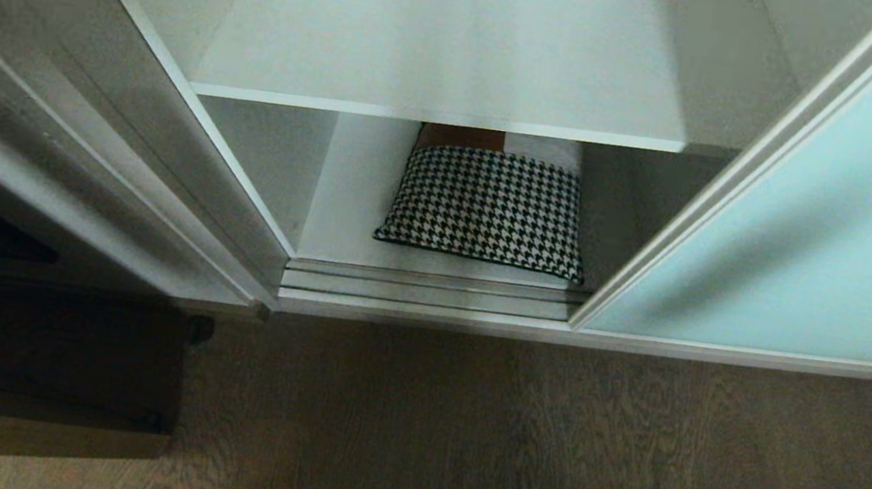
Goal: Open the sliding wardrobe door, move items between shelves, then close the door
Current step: Open the door
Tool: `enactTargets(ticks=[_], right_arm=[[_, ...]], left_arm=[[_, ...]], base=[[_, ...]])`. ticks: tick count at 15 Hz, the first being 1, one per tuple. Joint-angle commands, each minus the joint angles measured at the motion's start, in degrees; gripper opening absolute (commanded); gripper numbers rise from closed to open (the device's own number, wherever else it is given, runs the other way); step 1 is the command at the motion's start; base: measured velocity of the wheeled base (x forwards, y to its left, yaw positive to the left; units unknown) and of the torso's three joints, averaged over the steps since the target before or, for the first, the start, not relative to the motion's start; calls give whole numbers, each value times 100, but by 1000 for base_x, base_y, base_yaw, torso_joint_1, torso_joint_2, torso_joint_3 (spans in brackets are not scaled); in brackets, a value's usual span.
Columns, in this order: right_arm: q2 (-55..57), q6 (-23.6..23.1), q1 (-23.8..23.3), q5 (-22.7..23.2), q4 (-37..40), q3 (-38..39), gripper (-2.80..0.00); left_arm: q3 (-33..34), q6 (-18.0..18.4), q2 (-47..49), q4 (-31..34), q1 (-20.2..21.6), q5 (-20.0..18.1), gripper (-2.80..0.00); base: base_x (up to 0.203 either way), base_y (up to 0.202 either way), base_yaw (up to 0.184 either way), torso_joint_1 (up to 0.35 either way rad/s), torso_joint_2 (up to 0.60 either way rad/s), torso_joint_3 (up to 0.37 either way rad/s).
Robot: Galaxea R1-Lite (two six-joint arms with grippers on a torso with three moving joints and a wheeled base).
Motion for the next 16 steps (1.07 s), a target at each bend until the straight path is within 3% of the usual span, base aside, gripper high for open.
enactTargets(ticks=[1,4,12,14,16], right_arm=[[-10,-4,2,2,-5,0,-280],[-10,-4,2,2,-5,0,-280],[-10,-4,2,2,-5,0,-280],[-10,-4,2,2,-5,2,-280],[-10,-4,2,2,-5,0,-280]], left_arm=[[625,-5,-1184,8,660,42,-280],[1108,-9,-1844,37,1295,48,-280],[2944,-204,-3685,521,1617,48,-280],[3100,-403,-4364,1346,1706,-120,-280],[3076,-504,-5181,2698,1709,-750,-280]], base=[[0,0,0,0,0,0],[0,0,0,0,0,0],[0,0,0,0,0,0],[0,0,0,0,0,0],[0,0,0,0,0,0]])
